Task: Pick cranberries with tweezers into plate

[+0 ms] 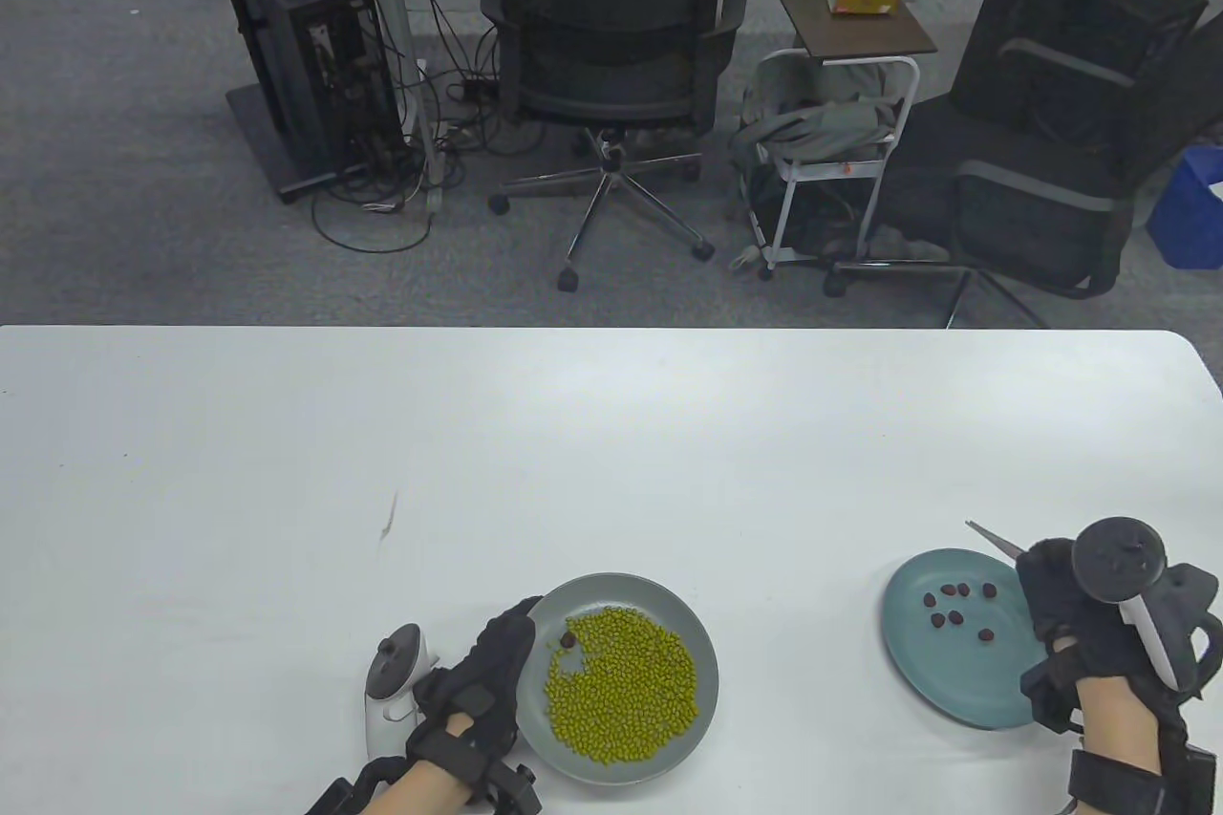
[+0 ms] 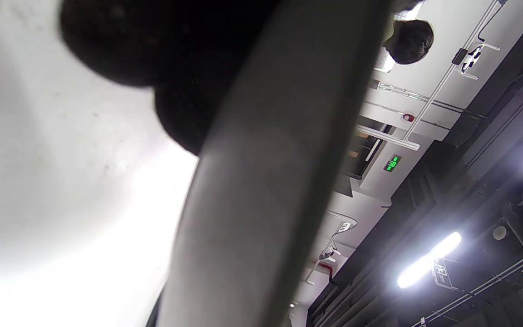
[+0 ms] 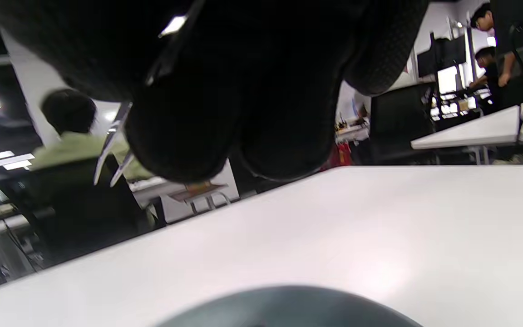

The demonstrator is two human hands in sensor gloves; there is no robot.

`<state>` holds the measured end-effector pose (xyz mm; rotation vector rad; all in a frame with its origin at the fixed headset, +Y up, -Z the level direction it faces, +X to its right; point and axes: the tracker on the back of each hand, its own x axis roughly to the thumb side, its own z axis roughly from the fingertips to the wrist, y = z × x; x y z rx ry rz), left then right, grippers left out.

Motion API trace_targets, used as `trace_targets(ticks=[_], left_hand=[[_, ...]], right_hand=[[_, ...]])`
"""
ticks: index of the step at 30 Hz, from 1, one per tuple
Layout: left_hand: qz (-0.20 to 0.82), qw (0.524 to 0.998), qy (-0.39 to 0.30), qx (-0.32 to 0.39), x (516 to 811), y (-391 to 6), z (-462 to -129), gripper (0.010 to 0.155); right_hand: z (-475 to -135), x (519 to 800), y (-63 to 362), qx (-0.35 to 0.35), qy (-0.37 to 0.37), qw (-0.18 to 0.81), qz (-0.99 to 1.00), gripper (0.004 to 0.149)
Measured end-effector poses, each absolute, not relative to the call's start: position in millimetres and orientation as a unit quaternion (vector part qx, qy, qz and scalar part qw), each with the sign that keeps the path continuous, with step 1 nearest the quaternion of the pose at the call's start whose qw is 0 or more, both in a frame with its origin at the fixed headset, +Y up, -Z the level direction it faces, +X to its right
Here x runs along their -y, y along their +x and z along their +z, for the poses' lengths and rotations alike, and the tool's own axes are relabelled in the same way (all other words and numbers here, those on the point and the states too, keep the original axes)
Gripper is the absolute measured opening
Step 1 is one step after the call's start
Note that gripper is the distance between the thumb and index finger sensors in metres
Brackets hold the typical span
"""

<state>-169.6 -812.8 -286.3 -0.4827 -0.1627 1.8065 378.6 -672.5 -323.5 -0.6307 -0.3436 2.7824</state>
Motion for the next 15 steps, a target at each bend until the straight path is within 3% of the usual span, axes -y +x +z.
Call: trace_targets(ticks=[2,10,15], left_hand=[[0.778,0.59,-0.205,0.068,812.4,-170.1,-286.6,0.06],[0.778,0.589,-0.208,0.071,812.3,-169.6,-287.1,0.06],[0.776,0.588,-0.215,0.071,813.7,-167.3,-286.9,0.06]], right_hand=[[-323.5,668.8,365.6,0.147,-0.202,0.145,0.957,0.048],[-332.6,687.3,309.5,0.121,-0.076,0.175,0.974,0.051],[-330.3,695.0,267.4,0.157,-0.006,0.128,0.979,0.05]])
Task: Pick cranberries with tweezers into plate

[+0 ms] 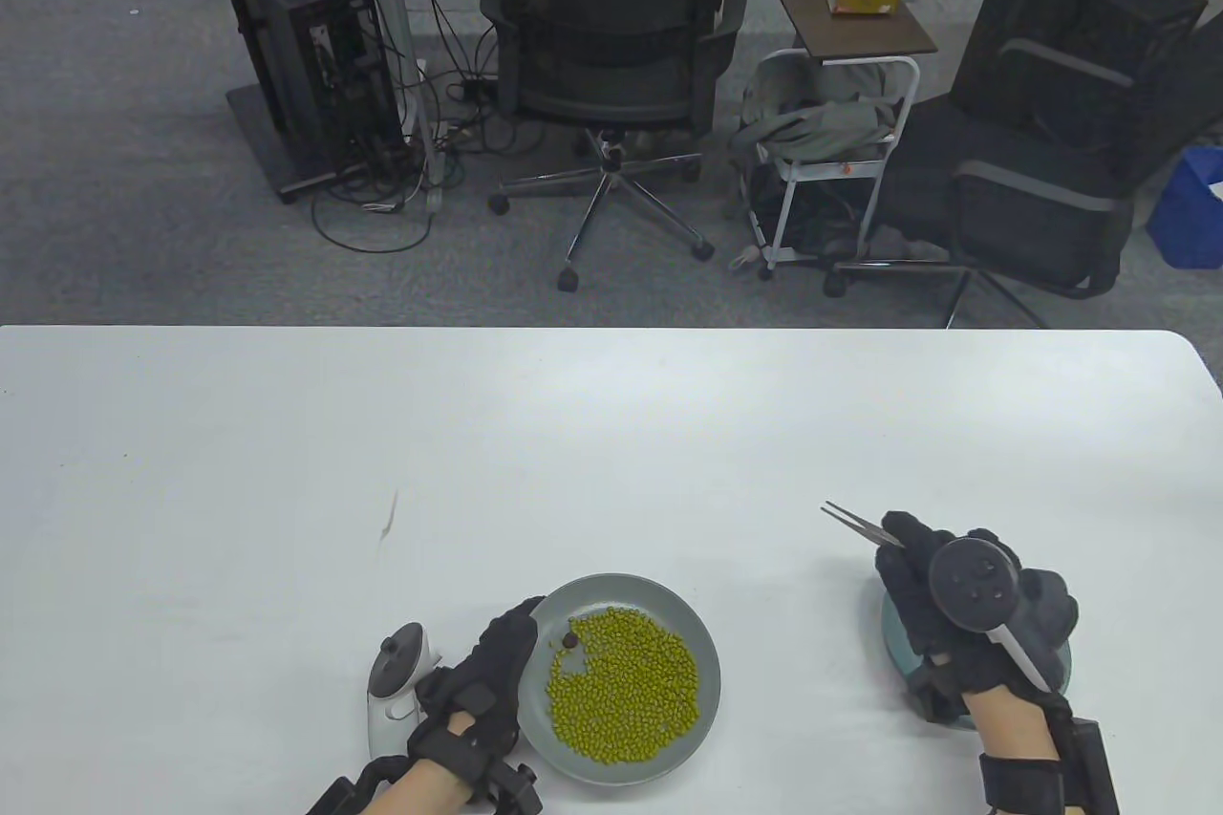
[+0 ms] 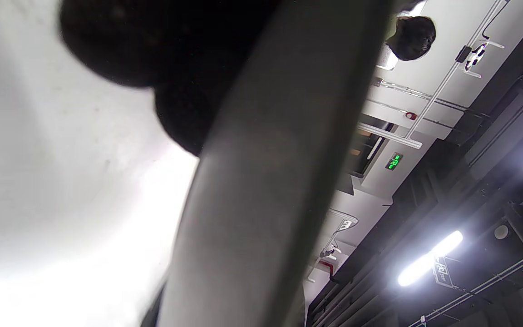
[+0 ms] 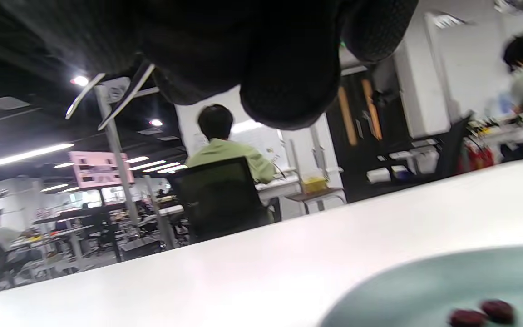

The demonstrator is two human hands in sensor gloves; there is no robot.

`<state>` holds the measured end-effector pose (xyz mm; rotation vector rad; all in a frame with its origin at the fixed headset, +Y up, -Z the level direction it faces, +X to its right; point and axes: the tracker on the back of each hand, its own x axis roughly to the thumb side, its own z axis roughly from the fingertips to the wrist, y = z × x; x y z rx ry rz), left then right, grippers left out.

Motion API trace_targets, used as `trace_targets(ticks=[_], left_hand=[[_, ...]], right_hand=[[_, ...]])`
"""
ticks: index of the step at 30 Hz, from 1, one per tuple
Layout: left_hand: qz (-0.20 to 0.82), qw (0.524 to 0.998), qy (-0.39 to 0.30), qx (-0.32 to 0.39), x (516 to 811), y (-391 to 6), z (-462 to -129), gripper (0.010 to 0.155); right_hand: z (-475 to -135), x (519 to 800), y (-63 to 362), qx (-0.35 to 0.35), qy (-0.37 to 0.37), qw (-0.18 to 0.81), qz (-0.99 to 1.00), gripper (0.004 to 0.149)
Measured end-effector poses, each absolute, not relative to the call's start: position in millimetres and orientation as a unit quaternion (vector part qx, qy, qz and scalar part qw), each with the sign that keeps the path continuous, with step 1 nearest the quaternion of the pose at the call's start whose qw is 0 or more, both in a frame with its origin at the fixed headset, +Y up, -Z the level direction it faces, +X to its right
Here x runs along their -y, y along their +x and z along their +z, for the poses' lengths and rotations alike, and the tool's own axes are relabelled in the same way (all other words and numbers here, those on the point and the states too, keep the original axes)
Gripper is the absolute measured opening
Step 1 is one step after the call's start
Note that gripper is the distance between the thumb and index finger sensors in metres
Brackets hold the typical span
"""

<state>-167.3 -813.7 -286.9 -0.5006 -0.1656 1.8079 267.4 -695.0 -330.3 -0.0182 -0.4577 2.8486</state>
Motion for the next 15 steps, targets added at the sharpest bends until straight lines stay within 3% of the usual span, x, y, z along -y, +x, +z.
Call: trace_targets(ticks=[15], left_hand=[[0.767,0.592,-0.234,0.077,815.6,-157.4,-286.1,0.06]], right_hand=[[-283.9,694.5,137.2,0.176,0.204,0.078,0.96,0.048]])
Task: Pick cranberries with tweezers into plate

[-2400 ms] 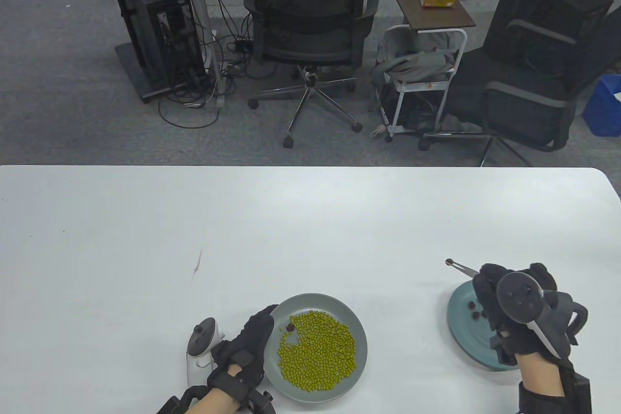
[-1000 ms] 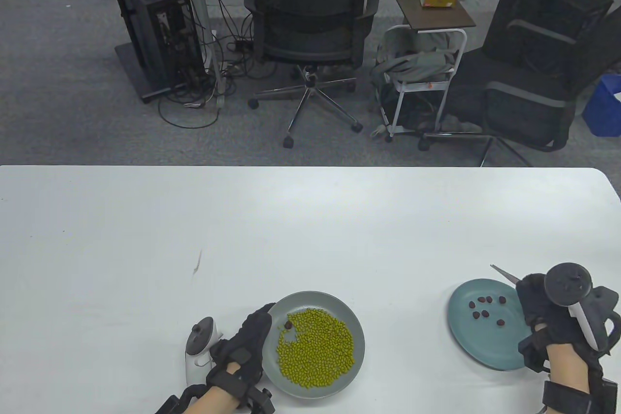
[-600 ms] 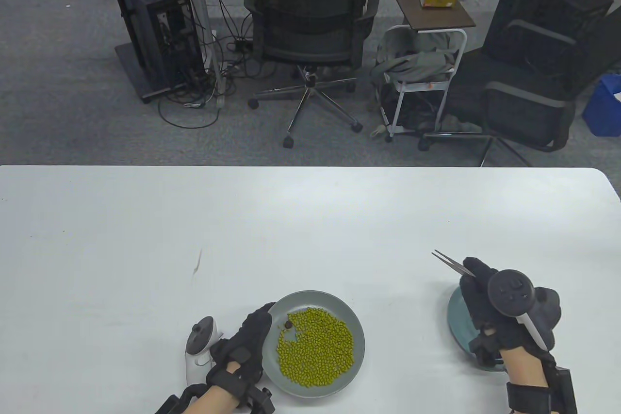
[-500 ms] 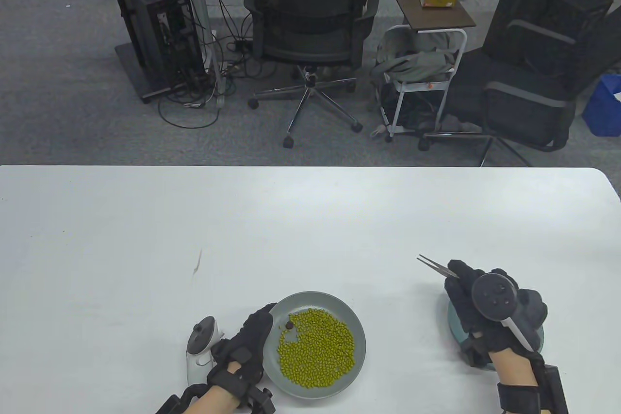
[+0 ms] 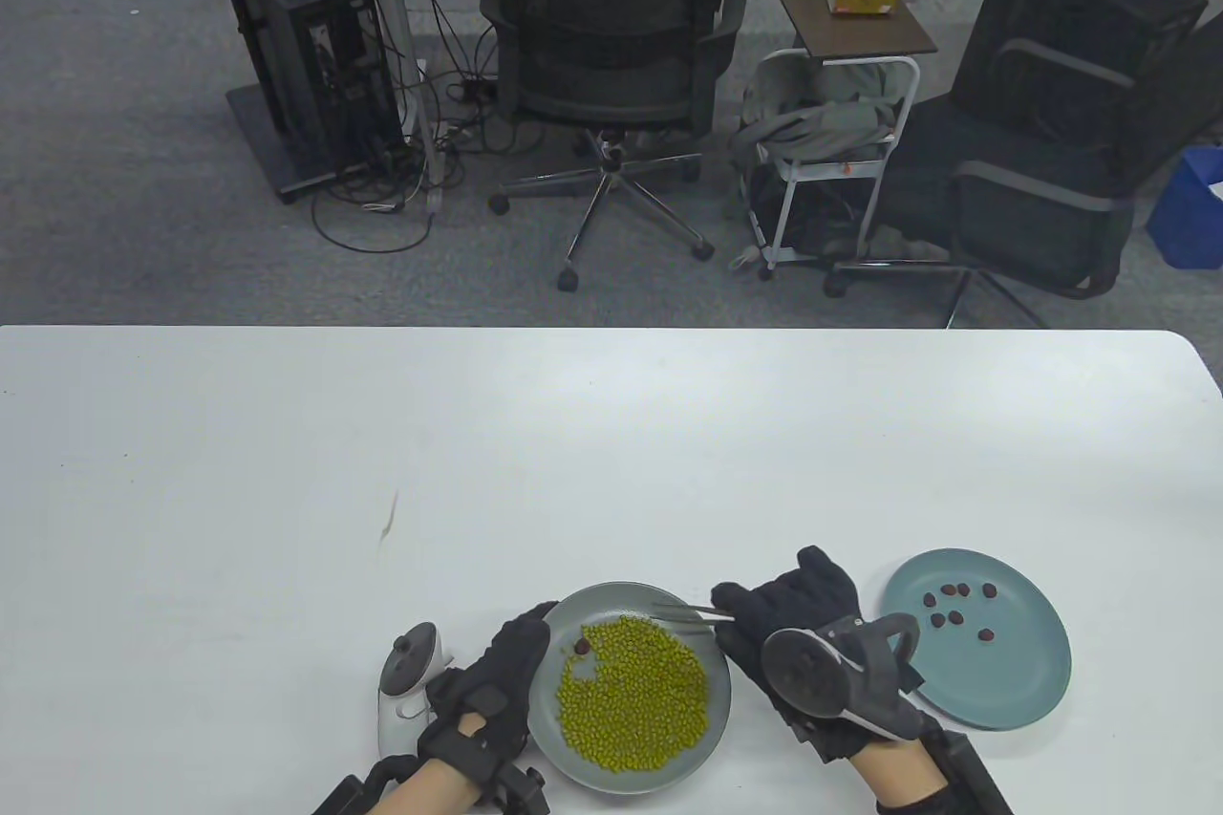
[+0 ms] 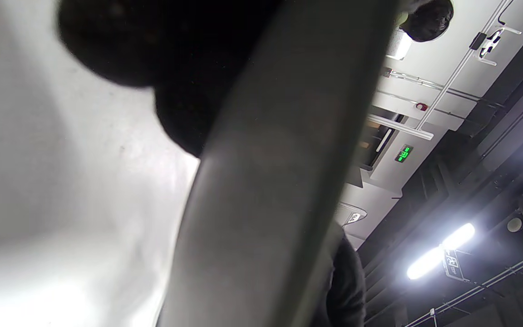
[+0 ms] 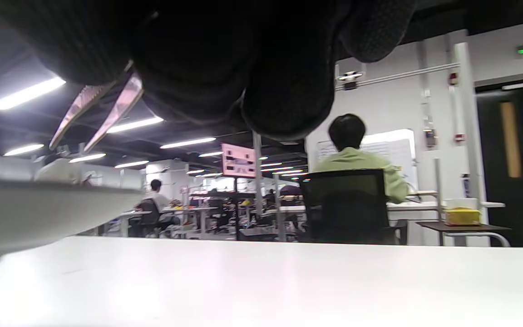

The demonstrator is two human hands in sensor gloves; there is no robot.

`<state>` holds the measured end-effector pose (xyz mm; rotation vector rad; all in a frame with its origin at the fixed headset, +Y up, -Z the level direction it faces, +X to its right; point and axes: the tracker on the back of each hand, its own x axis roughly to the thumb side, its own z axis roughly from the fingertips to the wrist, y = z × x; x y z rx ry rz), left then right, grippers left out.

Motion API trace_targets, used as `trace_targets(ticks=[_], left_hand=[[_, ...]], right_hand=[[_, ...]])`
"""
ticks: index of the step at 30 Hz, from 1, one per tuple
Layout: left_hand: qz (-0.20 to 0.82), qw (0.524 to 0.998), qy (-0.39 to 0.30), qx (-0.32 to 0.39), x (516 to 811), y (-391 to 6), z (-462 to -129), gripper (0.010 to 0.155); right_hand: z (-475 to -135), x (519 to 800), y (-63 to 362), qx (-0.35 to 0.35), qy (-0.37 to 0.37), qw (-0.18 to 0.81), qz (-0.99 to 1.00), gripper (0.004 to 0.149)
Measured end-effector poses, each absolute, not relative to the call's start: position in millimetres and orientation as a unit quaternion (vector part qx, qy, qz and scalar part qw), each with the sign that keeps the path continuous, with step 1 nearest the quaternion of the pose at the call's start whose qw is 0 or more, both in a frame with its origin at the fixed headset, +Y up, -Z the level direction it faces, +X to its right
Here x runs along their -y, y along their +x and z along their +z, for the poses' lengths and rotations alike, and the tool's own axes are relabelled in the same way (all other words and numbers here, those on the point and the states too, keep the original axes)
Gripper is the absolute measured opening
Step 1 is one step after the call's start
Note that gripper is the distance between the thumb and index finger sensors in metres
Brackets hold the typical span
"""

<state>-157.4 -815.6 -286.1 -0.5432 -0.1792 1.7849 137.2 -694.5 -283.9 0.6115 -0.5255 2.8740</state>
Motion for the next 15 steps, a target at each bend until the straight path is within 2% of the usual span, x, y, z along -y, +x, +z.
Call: trace_targets(ticks=[7,15], left_hand=[[0.765,0.592,-0.239,0.084,814.9,-152.5,-283.8,0.06],[0.76,0.597,-0.241,0.091,814.8,-150.1,-282.7,0.061]], right_hand=[[-271.4,696.6,102.4,0.181,0.244,0.037,0.952,0.049],[-267.7,703.0,91.3,0.193,0.248,0.02,0.949,0.05]])
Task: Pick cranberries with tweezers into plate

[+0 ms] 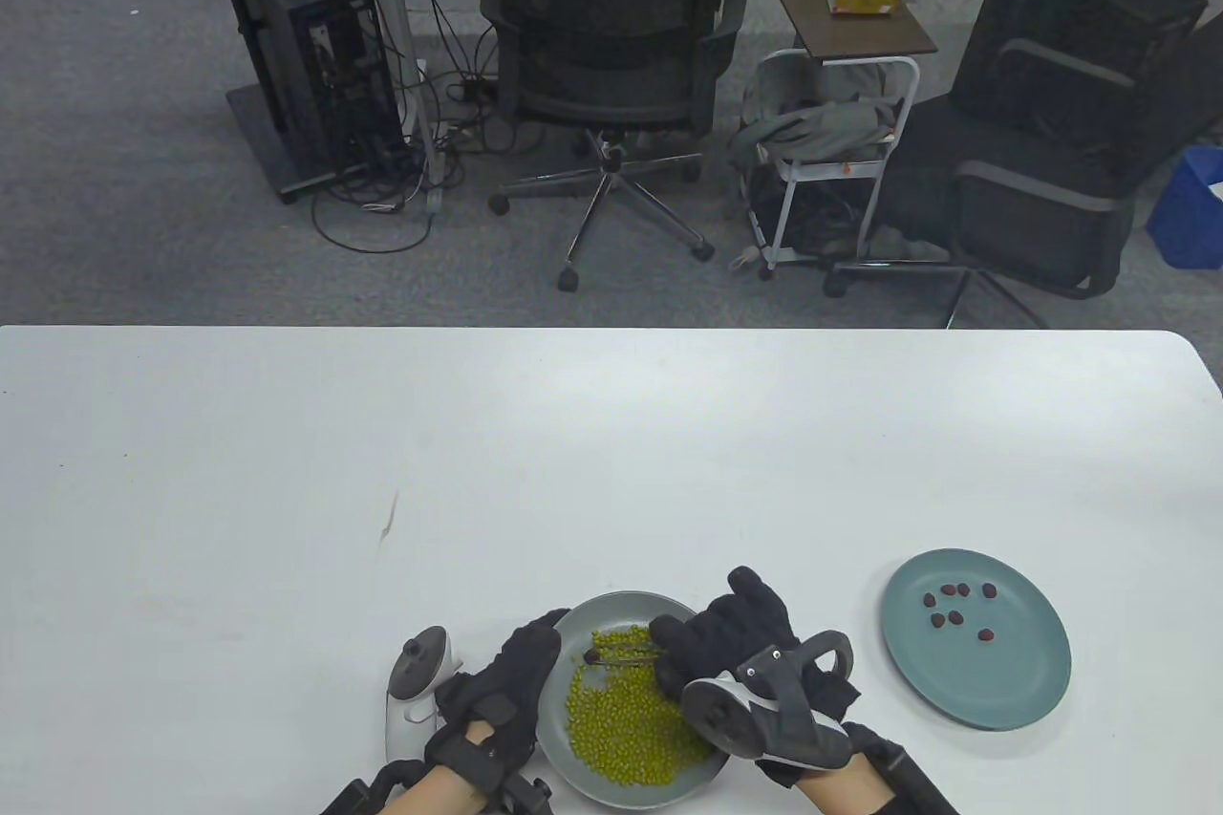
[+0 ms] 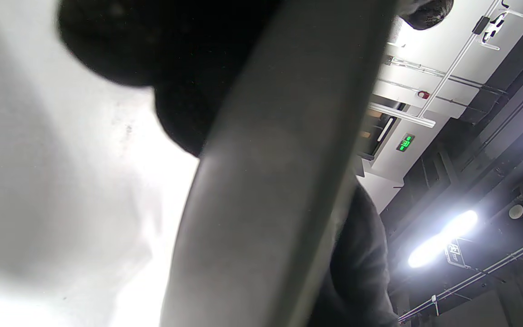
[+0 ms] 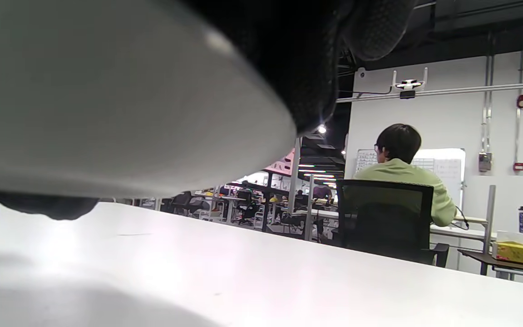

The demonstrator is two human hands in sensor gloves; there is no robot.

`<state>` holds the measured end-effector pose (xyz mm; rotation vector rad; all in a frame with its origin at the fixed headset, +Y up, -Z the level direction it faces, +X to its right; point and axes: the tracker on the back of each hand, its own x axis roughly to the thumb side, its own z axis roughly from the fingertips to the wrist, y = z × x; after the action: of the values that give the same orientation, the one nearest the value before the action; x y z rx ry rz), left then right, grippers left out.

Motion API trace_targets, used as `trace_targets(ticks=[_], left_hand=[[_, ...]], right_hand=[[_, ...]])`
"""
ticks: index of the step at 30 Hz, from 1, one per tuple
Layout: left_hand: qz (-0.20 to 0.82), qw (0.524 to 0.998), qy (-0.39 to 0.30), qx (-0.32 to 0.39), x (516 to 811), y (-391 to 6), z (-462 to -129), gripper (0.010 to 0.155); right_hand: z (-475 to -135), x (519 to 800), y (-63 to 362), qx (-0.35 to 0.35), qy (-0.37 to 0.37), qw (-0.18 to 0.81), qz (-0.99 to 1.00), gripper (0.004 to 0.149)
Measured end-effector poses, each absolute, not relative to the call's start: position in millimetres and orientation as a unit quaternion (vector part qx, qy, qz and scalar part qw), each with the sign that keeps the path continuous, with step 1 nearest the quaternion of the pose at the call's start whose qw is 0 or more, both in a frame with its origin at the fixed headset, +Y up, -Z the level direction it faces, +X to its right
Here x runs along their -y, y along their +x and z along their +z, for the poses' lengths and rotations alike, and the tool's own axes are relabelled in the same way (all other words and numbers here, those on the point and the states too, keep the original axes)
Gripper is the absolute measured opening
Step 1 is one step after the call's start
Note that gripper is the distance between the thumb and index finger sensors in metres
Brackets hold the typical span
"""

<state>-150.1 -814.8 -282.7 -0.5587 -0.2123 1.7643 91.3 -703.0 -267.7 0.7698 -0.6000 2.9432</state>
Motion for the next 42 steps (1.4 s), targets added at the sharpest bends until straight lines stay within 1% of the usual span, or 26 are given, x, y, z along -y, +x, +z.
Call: trace_targets(ticks=[6,16,23,42], left_hand=[[0.759,0.598,-0.241,0.091,815.5,-150.0,-282.6,0.06],[0.762,0.595,-0.242,0.087,815.9,-150.1,-282.4,0.06],[0.766,0.593,-0.235,0.082,815.4,-152.6,-283.6,0.06],[0.774,0.59,-0.218,0.08,811.5,-163.0,-285.9,0.06]], right_hand=[[-264.8,702.3,88.5,0.208,0.257,0.019,0.944,0.047],[-264.9,700.5,92.8,0.208,0.254,0.033,0.944,0.046],[-268.7,687.0,116.4,0.221,0.222,0.054,0.948,0.046],[-277.0,664.3,175.8,0.247,0.149,0.074,0.955,0.046]])
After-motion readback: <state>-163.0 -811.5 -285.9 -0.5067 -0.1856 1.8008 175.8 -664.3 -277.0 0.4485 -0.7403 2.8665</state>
